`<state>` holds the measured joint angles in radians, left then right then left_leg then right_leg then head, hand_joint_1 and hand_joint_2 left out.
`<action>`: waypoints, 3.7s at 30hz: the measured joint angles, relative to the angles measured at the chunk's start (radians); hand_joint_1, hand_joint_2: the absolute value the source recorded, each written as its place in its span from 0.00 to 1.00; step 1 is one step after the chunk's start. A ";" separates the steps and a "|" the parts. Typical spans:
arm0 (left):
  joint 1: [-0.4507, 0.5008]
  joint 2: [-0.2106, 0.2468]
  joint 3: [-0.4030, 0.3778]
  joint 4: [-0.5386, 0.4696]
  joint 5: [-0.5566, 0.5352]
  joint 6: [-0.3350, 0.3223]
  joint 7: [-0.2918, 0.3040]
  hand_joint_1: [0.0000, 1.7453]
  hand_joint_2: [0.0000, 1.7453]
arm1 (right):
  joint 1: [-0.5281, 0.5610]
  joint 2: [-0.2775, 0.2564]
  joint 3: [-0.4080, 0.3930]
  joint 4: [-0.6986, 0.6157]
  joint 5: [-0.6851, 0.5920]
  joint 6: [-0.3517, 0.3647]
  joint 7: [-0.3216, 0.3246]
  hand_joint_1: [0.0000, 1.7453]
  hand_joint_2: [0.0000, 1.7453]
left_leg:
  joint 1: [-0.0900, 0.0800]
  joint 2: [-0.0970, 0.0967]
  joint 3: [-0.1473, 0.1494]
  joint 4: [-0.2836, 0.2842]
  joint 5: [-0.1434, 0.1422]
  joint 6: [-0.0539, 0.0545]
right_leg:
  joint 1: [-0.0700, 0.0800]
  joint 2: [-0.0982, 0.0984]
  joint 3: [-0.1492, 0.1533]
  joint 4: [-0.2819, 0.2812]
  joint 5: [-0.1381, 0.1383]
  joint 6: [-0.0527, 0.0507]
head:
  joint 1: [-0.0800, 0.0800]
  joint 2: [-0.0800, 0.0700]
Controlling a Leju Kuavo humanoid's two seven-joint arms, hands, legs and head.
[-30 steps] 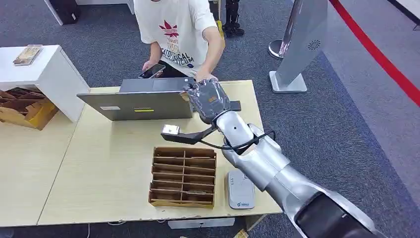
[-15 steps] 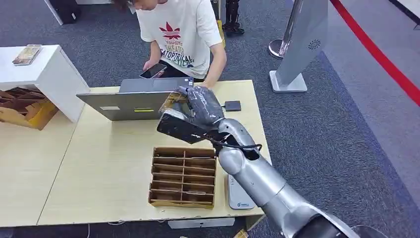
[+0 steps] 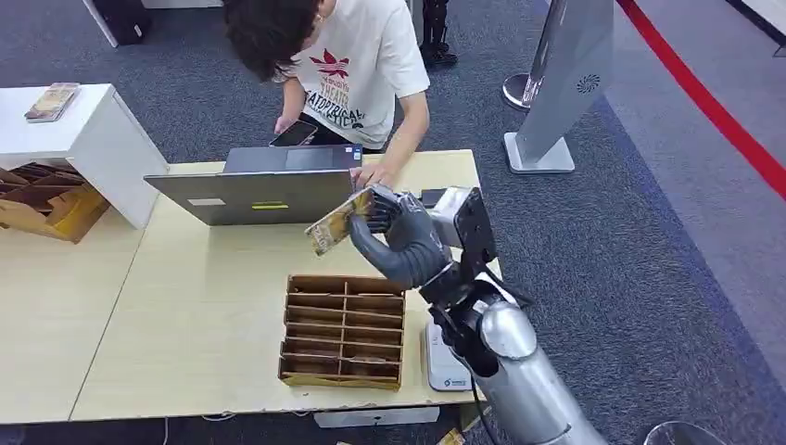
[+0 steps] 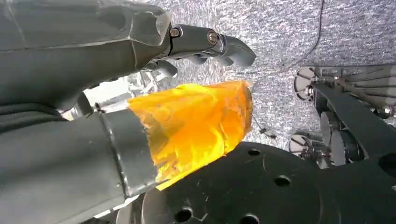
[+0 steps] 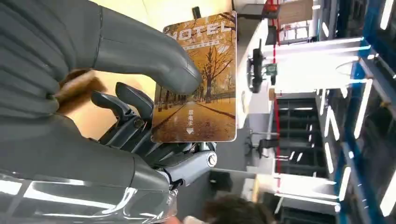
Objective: Pass the card to the sensor for recognition and then transmit it.
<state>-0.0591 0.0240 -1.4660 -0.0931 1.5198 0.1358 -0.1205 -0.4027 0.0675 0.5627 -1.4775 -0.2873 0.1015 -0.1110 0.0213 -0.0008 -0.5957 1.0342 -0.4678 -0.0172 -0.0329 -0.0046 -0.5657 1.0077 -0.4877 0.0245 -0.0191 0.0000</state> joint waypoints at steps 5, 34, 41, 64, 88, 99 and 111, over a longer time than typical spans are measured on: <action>0.012 -0.010 0.027 0.013 0.003 -0.008 0.000 0.00 0.00 | 0.110 -0.072 -0.024 -0.016 -0.005 0.013 -0.008 1.00 1.00 | 0.000 0.000 0.000 0.000 -0.001 0.000 | 0.000 0.000 0.000 0.000 0.000 0.000 | 0.000 0.000; 0.044 -0.044 0.142 0.067 0.005 -0.032 0.023 0.00 0.00 | 0.316 -0.314 -0.092 -0.114 0.583 -0.102 0.157 1.00 1.00 | 0.000 0.000 -0.001 0.000 -0.002 0.001 | 0.000 0.000 0.000 -0.001 0.000 0.001 | 0.000 0.000; 0.040 -0.044 0.142 0.067 0.004 -0.035 0.032 0.00 0.00 | 0.293 -0.315 -0.036 -0.078 0.756 -0.106 0.216 1.00 1.00 | 0.000 0.000 -0.001 0.000 -0.002 0.001 | 0.000 0.000 0.000 -0.001 0.000 0.001 | 0.000 0.000; 0.034 -0.042 0.142 0.069 0.004 -0.043 0.042 0.00 0.00 | 0.197 -0.344 0.062 0.064 0.917 -0.038 0.297 1.00 1.00 | 0.000 0.001 0.000 0.000 -0.002 0.001 | 0.000 0.000 0.000 -0.001 0.000 0.001 | 0.000 0.000; 0.034 -0.042 0.142 0.069 0.004 -0.043 0.043 0.00 0.00 | 0.166 -0.345 0.099 0.154 0.971 -0.031 0.336 1.00 1.00 | 0.000 0.001 0.001 0.000 -0.002 0.001 | 0.000 0.000 0.002 -0.001 0.000 0.001 | 0.000 0.000; 0.034 -0.042 0.142 0.075 0.004 -0.043 0.043 0.00 0.00 | 0.162 -0.345 0.103 0.173 0.985 -0.023 0.346 1.00 1.00 | 0.000 0.001 0.002 0.000 -0.002 0.001 | 0.000 0.000 0.003 -0.001 0.000 0.001 | 0.000 0.000; 0.034 -0.040 0.142 0.075 0.004 -0.045 0.043 0.00 0.00 | 0.158 -0.345 0.103 0.179 0.988 -0.019 0.348 1.00 1.00 | 0.000 0.001 0.004 0.000 -0.002 0.001 | 0.000 0.000 0.004 -0.001 0.000 0.001 | 0.000 0.000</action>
<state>-0.0251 -0.0164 -1.3241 -0.0179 1.5240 0.0912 -0.0771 -0.2448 -0.2777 0.6661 -1.2982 0.7004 0.0828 0.2373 0.0212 -0.0002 -0.5920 1.0342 -0.4696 -0.0164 -0.0330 -0.0046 -0.5618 1.0068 -0.4879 0.0252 -0.0195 0.0000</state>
